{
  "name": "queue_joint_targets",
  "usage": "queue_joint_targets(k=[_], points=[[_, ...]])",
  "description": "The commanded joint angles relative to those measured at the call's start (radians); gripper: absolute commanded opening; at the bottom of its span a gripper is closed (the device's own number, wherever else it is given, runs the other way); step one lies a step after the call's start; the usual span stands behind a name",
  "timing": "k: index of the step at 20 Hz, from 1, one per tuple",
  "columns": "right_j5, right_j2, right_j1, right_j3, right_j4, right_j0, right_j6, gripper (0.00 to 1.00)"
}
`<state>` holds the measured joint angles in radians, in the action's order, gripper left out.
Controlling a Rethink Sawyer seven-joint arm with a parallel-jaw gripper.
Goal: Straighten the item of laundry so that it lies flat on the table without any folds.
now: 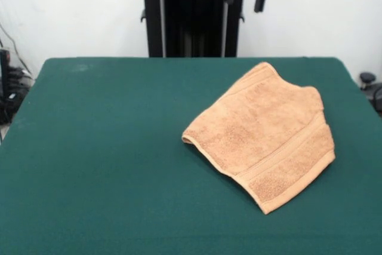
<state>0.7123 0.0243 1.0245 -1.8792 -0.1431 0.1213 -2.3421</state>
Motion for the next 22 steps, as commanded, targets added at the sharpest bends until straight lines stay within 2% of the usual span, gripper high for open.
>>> queue_joint_targets(k=[1,6,9,14,20,22], points=[[0.124,0.101,-0.035,0.270,-0.091,0.029,0.161,1.00],[0.250,0.125,-0.041,0.399,-0.105,0.046,0.205,1.00],[0.317,0.138,-0.021,0.434,-0.101,0.054,0.226,1.00],[0.335,0.157,0.009,0.438,-0.090,0.065,0.253,1.00],[0.334,0.170,0.000,0.443,-0.096,0.067,0.243,1.00],[0.292,0.166,-0.022,0.421,-0.104,0.063,0.219,1.00]])
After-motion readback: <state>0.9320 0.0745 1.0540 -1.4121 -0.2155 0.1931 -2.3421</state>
